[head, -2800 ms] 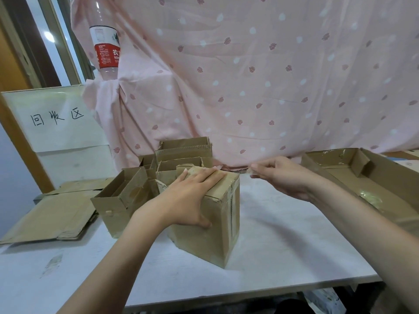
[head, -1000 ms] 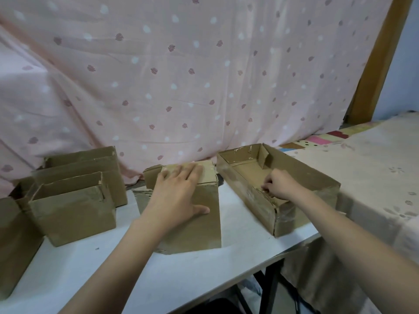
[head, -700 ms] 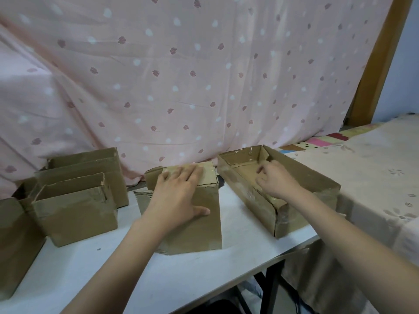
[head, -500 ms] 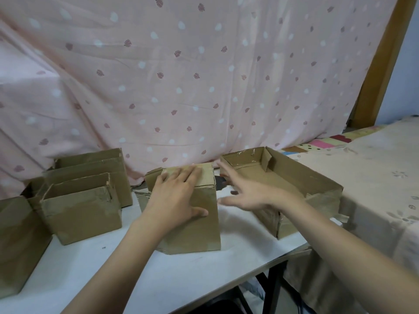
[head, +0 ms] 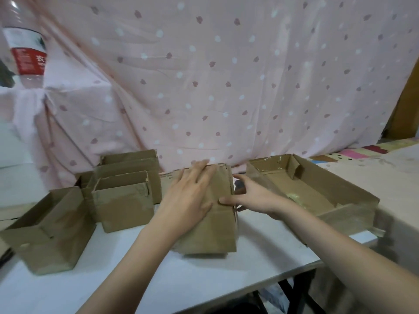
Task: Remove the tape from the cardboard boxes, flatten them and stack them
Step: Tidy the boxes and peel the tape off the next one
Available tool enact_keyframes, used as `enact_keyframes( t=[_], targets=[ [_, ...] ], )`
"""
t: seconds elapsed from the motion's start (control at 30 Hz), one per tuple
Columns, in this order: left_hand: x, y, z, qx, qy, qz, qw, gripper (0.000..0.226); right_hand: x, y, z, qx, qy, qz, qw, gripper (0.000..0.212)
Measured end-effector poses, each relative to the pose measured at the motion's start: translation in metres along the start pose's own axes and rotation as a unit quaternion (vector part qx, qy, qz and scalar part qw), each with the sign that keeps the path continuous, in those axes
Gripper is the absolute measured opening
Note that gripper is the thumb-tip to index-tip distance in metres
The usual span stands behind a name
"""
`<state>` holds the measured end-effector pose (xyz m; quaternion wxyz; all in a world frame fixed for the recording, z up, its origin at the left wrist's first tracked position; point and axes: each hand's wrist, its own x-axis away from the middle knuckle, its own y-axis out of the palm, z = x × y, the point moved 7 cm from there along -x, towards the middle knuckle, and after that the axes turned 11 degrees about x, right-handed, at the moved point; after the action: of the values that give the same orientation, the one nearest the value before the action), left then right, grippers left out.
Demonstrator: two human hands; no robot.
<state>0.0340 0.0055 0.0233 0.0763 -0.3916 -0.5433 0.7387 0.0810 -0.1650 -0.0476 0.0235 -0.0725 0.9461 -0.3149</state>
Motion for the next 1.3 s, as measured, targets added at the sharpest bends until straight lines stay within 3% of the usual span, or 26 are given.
enact_keyframes(
  t=[0.1, 0.17, 0.23, 0.3, 0.37, 0.47, 0.57, 0.63, 0.73, 0.77, 0.83, 0.97, 1.13, 1.3],
  targets=[
    [0.008, -0.018, -0.006, 0.044, -0.007, 0.031, 0.998, 0.069, -0.001, 0.004, -0.006, -0.085, 0.072, -0.005, 0.994, 0.090],
    [0.013, -0.026, -0.009, 0.071, -0.027, 0.026, 0.997, 0.051, 0.003, 0.008, -0.014, -0.136, 0.095, -0.021, 0.986, 0.072],
    [0.019, -0.035, -0.008, 0.078, -0.027, 0.028, 0.996, 0.049, 0.008, 0.016, -0.013, -0.143, 0.147, -0.040, 0.978, 0.066],
    [0.026, -0.043, -0.004, 0.067, -0.007, 0.033, 0.997, 0.060, 0.010, 0.028, -0.004, -0.152, 0.212, -0.074, 0.962, 0.077],
    [0.035, -0.042, 0.001, 0.027, 0.022, 0.013, 0.999, 0.086, 0.006, 0.040, 0.003, -0.170, 0.244, -0.103, 0.949, 0.089],
    [0.045, -0.032, 0.001, -0.061, 0.047, -0.011, 0.997, 0.123, 0.006, 0.053, 0.004, -0.132, 0.260, -0.158, 0.943, 0.083],
    [0.049, -0.026, -0.008, -0.105, 0.034, -0.040, 0.993, 0.128, 0.012, 0.055, -0.003, -0.028, 0.270, -0.173, 0.947, 0.074],
    [0.049, -0.030, -0.015, -0.105, 0.019, -0.076, 0.991, 0.123, 0.009, 0.039, -0.014, 0.094, 0.239, -0.090, 0.962, 0.069],
    [0.047, -0.038, -0.030, -0.104, -0.011, -0.160, 0.982, 0.128, 0.008, 0.008, -0.067, 0.174, 0.010, 0.094, 0.980, 0.042],
    [0.046, -0.040, -0.035, -0.093, -0.022, -0.190, 0.977, 0.130, 0.016, 0.002, -0.089, 0.154, -0.079, 0.120, 0.978, 0.028],
    [0.046, -0.044, -0.044, -0.056, -0.048, -0.246, 0.967, 0.131, 0.030, 0.005, -0.121, 0.117, -0.183, 0.091, 0.972, 0.021],
    [0.048, -0.049, -0.053, -0.004, -0.070, -0.292, 0.954, 0.128, 0.034, 0.031, -0.132, 0.217, -0.222, 0.022, 0.950, 0.016],
    [0.056, -0.032, -0.058, 0.009, -0.063, -0.313, 0.947, 0.115, 0.022, 0.030, -0.130, 0.222, -0.162, 0.016, 0.961, 0.004],
    [0.060, -0.017, -0.058, 0.002, -0.065, -0.227, 0.972, 0.124, 0.009, 0.027, -0.132, 0.234, -0.116, -0.045, 0.964, 0.005]
  ],
)
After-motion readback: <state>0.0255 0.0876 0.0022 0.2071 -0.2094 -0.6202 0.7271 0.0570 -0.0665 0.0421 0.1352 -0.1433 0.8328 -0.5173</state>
